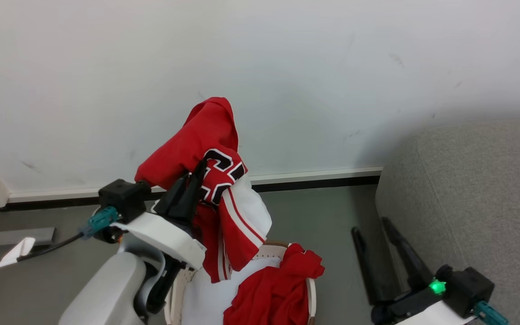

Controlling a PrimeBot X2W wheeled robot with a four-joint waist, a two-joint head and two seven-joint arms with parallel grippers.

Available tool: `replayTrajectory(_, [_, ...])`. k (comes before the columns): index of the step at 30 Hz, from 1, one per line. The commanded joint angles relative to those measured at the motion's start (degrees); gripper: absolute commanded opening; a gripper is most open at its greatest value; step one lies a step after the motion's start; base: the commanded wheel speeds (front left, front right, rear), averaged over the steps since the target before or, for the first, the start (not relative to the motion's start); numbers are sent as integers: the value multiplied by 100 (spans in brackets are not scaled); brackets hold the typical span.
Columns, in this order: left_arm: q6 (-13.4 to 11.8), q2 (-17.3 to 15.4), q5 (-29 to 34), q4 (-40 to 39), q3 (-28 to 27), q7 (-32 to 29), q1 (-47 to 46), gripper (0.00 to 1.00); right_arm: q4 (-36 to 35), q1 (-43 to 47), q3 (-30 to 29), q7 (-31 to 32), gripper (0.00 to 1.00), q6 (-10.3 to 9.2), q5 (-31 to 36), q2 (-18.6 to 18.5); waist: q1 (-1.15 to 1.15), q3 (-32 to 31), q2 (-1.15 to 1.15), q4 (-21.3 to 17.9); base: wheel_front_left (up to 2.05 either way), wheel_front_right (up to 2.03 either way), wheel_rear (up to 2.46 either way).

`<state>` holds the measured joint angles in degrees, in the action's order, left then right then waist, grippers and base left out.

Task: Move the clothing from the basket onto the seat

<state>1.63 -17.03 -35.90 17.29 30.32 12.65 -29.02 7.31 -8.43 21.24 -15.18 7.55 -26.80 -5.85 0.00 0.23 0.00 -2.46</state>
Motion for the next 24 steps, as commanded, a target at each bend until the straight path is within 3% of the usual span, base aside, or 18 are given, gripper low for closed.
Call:
replayTrajectory(1, [-20, -19, -20, -33, 3, 1, 9, 0, 11, -104, 138, 5, 100, -12, -98, -55, 0, -5, 0, 4, 0, 0, 0])
replayTrajectory(11, [38, 117, 11, 26, 172, -41, -121, 0, 658, -672, 1924, 5, 100, -12, -1256, -376, 0, -34, 0, 165, 0, 0, 0])
replayTrajectory(18, [130, 342, 141, 77, 465, -75, -229, 0, 1037, -1088, 2629, 5, 100, -12, -2568, -330, 0, -32, 0, 469, 0, 0, 0])
replayTrajectory(24, [230, 589, 182, 146, 728, -98, -302, 0, 1356, -1386, 3024, 5, 100, -12, -3222, -361, 0, -50, 0, 834, 0, 0, 0])
